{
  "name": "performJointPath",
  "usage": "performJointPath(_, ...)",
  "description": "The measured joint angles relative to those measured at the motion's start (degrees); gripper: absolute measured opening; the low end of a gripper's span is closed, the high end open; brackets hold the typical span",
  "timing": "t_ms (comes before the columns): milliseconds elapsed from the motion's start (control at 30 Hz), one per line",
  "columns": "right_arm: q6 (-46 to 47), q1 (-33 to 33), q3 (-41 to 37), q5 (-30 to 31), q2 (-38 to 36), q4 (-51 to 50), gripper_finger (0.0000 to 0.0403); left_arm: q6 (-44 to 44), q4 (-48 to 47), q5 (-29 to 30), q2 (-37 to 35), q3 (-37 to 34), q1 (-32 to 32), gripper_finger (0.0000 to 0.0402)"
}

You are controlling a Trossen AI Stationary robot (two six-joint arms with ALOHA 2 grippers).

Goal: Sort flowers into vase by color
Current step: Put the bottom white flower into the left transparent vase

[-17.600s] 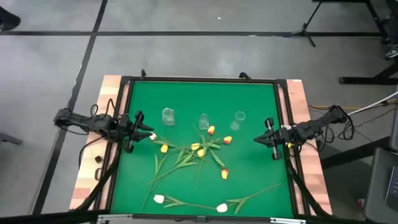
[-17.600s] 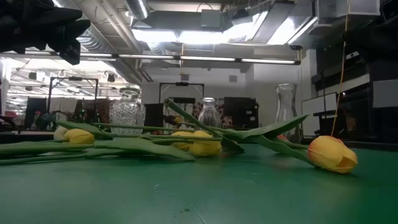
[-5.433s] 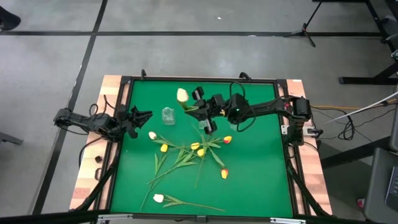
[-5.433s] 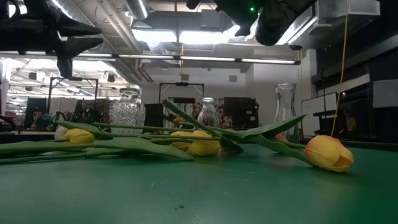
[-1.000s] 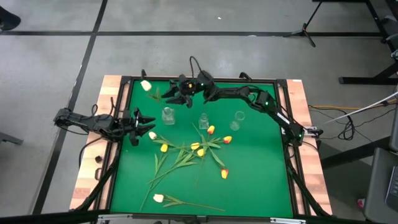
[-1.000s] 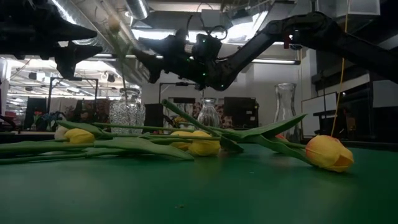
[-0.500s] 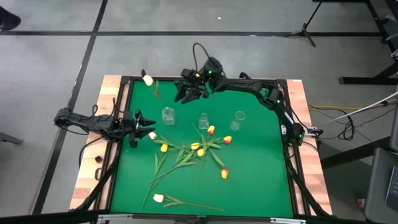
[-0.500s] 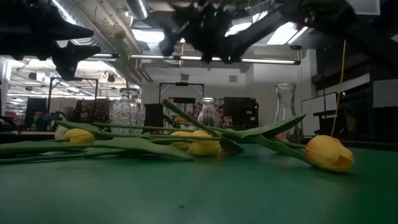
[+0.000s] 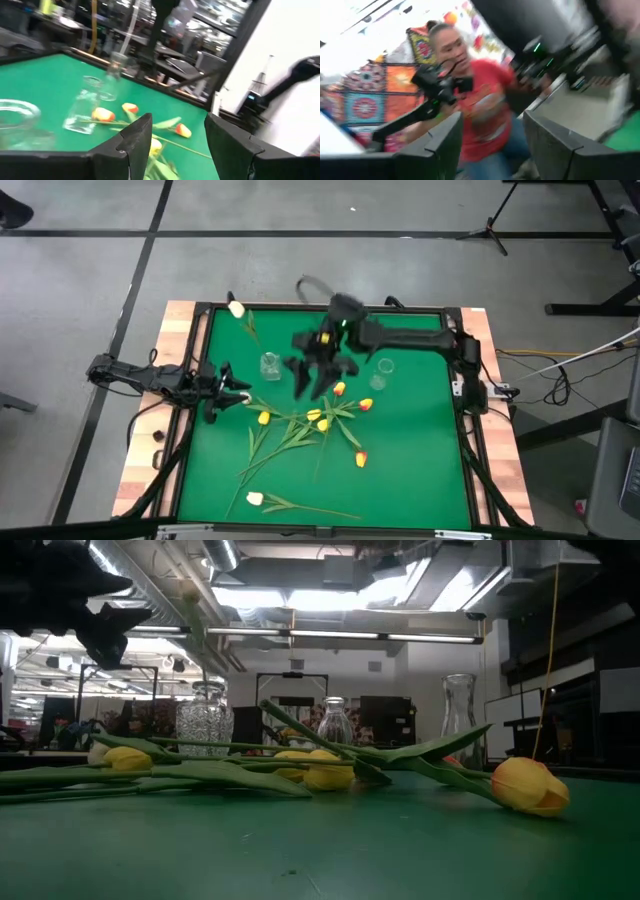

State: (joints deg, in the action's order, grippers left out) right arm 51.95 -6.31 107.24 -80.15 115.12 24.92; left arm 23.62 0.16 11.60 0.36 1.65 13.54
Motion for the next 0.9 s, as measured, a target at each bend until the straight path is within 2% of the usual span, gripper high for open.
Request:
performJointPath(100,-1.65,4.00,-0.10,0.58,-2.90,-8.54,0.0209,0.00,0.02,-3.38,0.00,0.00,0.00,0.0179)
performJointPath(267,-2.53,7.97,-0.08,2.08,-9.51,-10.12,0.0209,0.01,0.63,-5.56,0.00,0.00,0.00,0.0179)
performJointPath(433,-6.22,7.26,-0.08,3.32,-18.73,-12.38,0.0209,1.27,1.76,-5.56,0.00,0.00,0.00,0.0179)
performJointPath(500,-9.26,6.56,-0.07,3.73,-23.29,-18.62,0.0209,2.79,3.81,-5.72,0.00,0.00,-0.01,0.0179)
performJointPath(567,-17.81,5.78,-0.06,7.48,-28.89,-30.93,0.0209,3.28,5.98,-6.68,0.00,0.00,-0.02,0.0179)
performJointPath(633,-30.27,5.08,0.03,15.62,-35.47,-48.49,0.0209,3.30,8.50,-7.70,0.00,0.00,0.00,0.0179)
performJointPath(667,-36.81,5.04,0.03,21.98,-38.74,-57.20,0.0209,3.32,9.61,-8.06,0.00,0.00,0.00,0.0179)
performJointPath(733,-46.75,6.16,0.03,40.86,-45.20,-70.08,0.0209,3.34,11.61,-8.34,0.00,0.00,0.00,0.0179)
performJointPath(800,-49.63,10.27,0.02,60.34,-49.40,-74.38,0.0209,3.34,13.20,-8.19,0.00,0.02,0.00,0.0179)
performJointPath(833,-49.69,12.96,0.09,67.43,-50.52,-74.10,0.0209,3.37,13.60,-8.09,0.00,0.02,0.00,0.0179)
performJointPath(900,-49.51,18.05,0.21,76.84,-52.11,-73.81,0.0209,3.60,13.82,-7.73,0.00,0.02,-0.01,0.0179)
